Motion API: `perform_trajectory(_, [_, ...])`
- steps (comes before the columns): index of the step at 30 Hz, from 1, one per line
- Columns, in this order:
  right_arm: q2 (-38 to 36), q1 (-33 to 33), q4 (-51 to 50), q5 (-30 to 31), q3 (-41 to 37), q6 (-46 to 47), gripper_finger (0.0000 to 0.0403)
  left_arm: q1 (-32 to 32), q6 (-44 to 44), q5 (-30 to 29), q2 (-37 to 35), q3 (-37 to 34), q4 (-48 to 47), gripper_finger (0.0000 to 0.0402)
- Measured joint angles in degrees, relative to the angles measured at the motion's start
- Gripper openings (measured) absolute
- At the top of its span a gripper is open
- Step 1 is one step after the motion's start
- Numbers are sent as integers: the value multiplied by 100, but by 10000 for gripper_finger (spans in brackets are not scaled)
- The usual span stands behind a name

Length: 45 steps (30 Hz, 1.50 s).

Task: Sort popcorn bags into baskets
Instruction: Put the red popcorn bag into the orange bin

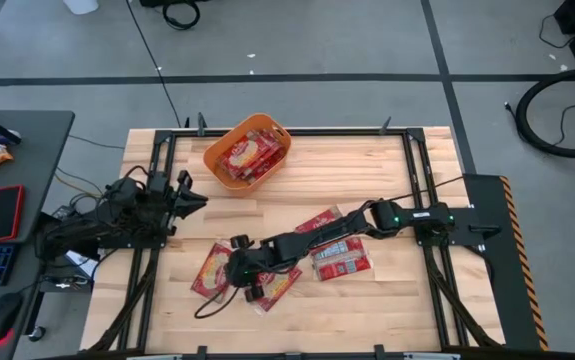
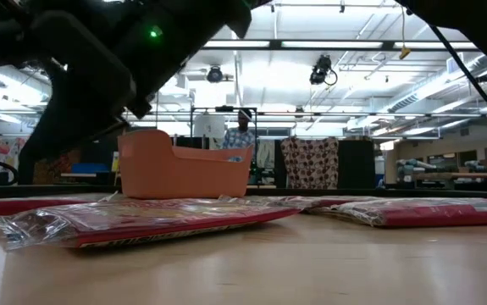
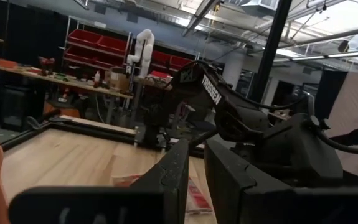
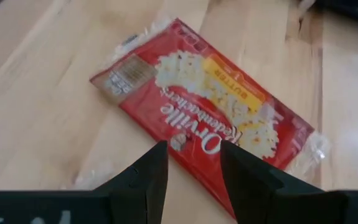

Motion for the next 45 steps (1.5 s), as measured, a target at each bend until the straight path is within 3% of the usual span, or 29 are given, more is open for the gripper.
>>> perform_trajectory(15, [-18,201,-1,108,186,362,151,-569,155,-600,0,2,212,57])
perform_trajectory(26, [-18,290,308,60,186,310,152,-613,168,-652,0,4,261,57])
perform_trajectory(31, [-18,290,3,53,186,-204,152,-613,169,-651,0,4,261,57])
perform_trajectory(35, [-19,292,-110,-281,173,-859,152,-613,168,-651,0,9,242,57])
perform_trajectory(39, [-29,271,-88,-54,-67,-1233,151,-613,168,-651,0,9,205,57])
perform_trajectory(45, [-29,79,756,-68,-599,-1351,151,-613,168,-651,0,9,205,57])
